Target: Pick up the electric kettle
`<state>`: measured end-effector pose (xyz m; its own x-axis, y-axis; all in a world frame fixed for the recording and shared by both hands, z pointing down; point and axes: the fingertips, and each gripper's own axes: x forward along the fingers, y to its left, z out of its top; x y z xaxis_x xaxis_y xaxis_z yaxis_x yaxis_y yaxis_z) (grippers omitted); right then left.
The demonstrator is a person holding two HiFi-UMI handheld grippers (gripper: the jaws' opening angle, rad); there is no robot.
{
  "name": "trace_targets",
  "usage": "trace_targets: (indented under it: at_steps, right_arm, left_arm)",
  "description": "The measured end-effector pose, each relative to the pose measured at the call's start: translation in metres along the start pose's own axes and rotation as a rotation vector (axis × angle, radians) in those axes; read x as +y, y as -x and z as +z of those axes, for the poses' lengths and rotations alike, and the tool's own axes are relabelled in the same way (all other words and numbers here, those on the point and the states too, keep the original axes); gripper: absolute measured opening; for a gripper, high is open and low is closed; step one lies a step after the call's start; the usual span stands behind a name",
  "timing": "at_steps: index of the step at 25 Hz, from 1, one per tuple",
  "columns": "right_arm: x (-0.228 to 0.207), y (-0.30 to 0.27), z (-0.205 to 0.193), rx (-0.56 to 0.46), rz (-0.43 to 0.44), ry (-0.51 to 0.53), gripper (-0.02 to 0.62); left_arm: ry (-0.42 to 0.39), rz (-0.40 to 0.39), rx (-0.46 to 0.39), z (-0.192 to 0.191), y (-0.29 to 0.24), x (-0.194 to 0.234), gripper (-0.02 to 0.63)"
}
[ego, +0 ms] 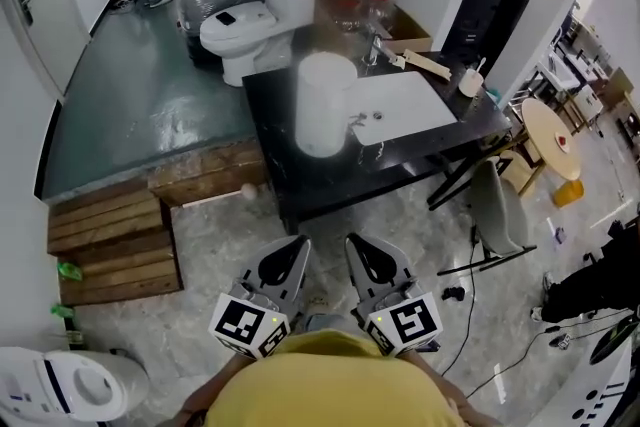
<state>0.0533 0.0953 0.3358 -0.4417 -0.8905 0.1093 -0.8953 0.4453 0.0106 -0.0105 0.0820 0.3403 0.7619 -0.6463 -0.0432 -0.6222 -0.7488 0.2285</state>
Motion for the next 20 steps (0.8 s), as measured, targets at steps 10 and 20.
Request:
trace_targets:
  at_steps: [10, 20]
  right_arm:
    - [-0.057, -0.048, 0.005, -0.048, 0.067, -0.009, 0.018]
    - [-0.086, -0.073, 0.000, -0.055, 0.120, -0.024, 0.018]
  left_arm:
    - [-0.027, 0.060, 0.008, -0.001, -0.060, 0.030, 0.009]
    - [-0.033, 0.095, 0.015, -0.007, -0.092, 0.041, 0.009]
